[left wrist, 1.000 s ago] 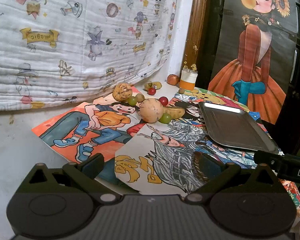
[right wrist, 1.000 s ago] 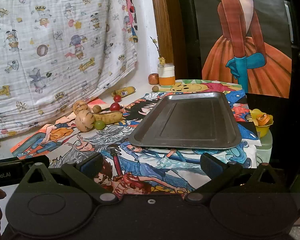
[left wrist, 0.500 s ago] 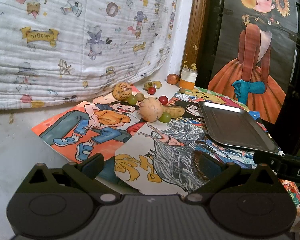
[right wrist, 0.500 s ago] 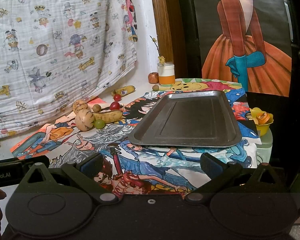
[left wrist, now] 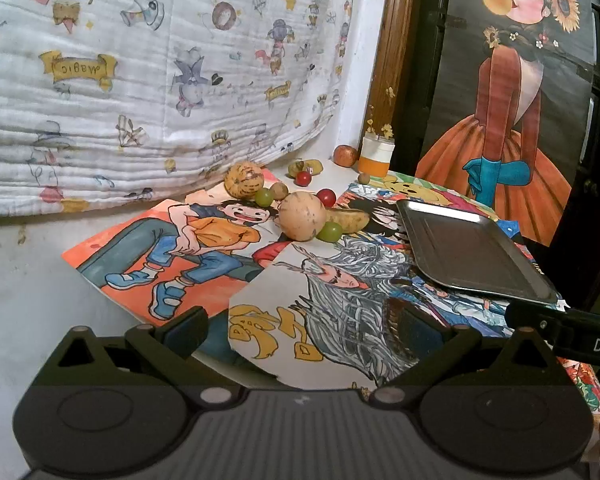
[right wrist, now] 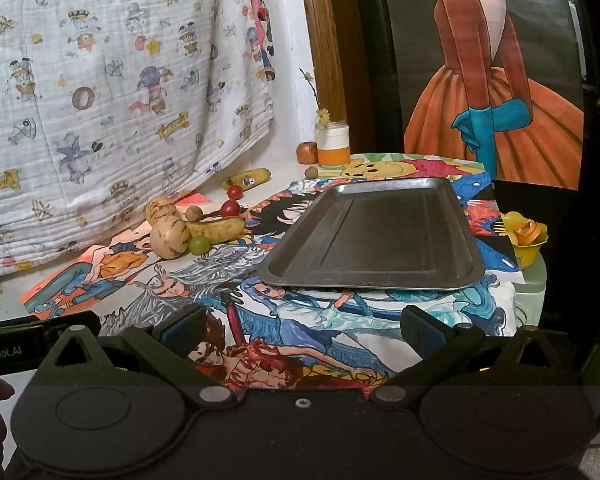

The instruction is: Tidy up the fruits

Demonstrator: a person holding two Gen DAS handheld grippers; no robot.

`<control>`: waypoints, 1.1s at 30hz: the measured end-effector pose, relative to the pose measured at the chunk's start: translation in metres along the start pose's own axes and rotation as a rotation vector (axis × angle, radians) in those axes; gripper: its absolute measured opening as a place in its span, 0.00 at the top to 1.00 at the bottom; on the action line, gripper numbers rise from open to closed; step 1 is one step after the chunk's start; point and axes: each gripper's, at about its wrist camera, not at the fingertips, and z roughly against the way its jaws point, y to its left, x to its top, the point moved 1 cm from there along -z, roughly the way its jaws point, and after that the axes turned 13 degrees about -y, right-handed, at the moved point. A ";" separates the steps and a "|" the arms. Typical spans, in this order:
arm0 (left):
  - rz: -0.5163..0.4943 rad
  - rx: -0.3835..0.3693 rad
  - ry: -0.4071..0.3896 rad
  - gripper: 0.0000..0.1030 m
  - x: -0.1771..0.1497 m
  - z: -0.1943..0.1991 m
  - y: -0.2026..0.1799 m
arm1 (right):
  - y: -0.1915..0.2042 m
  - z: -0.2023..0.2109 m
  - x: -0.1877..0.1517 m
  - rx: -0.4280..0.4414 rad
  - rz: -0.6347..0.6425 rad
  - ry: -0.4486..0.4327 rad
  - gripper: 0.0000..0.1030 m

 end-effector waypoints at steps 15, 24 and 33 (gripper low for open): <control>0.002 0.005 0.007 0.00 -0.009 0.000 -0.001 | 0.002 -0.001 -0.008 -0.001 0.006 0.006 0.00; -0.001 0.031 0.022 0.00 0.002 -0.003 0.005 | 0.006 -0.009 0.011 0.057 0.076 0.024 0.00; 0.017 0.027 0.051 0.00 0.029 -0.036 0.026 | 0.014 -0.040 0.061 0.225 0.242 0.060 0.00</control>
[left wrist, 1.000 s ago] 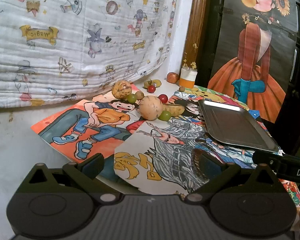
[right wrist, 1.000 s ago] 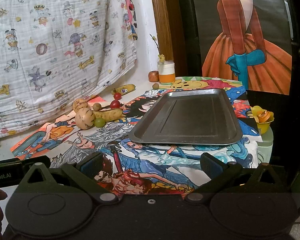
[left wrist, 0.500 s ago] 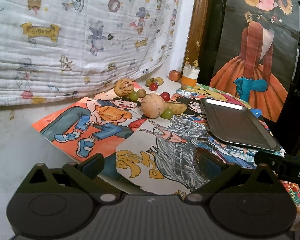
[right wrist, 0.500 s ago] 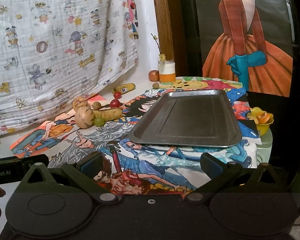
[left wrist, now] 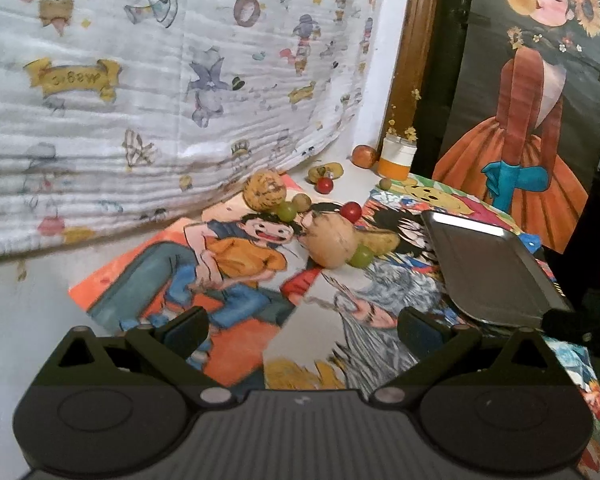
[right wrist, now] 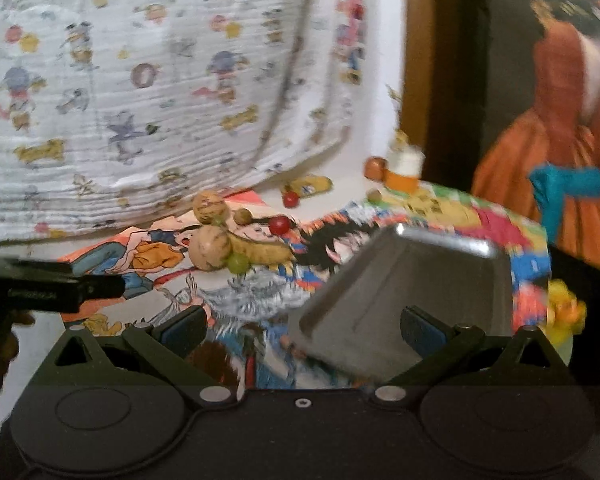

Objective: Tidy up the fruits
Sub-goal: 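Grasp the striped pepino melon with the left tool while the right tool grasps the banana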

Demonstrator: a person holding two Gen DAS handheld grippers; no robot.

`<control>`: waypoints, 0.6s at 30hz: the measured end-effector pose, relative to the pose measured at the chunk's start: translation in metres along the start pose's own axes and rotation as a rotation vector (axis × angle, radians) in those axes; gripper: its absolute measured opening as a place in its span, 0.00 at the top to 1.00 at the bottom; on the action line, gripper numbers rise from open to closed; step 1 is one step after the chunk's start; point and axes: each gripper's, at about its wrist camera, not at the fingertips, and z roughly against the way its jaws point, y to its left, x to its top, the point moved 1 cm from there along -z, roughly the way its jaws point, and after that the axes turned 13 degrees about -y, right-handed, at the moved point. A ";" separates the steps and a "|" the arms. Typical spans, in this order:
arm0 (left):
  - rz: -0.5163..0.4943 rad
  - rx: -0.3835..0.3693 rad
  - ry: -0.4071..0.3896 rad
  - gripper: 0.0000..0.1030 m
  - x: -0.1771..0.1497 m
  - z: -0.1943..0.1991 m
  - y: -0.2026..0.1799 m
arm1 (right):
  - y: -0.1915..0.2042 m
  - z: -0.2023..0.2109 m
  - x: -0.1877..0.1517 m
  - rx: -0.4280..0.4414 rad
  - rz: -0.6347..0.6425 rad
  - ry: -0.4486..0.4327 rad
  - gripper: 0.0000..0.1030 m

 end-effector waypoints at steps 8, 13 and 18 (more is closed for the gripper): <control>-0.022 -0.023 0.024 0.00 0.020 -0.036 0.009 | 0.003 -0.041 0.027 0.099 0.205 0.027 0.00; -0.035 -0.045 0.051 0.00 0.024 -0.056 0.008 | 0.000 -0.068 0.034 0.158 0.242 0.059 0.00; -0.040 -0.082 0.076 0.00 0.031 -0.078 0.005 | -0.007 -0.100 0.041 0.268 0.272 0.104 0.00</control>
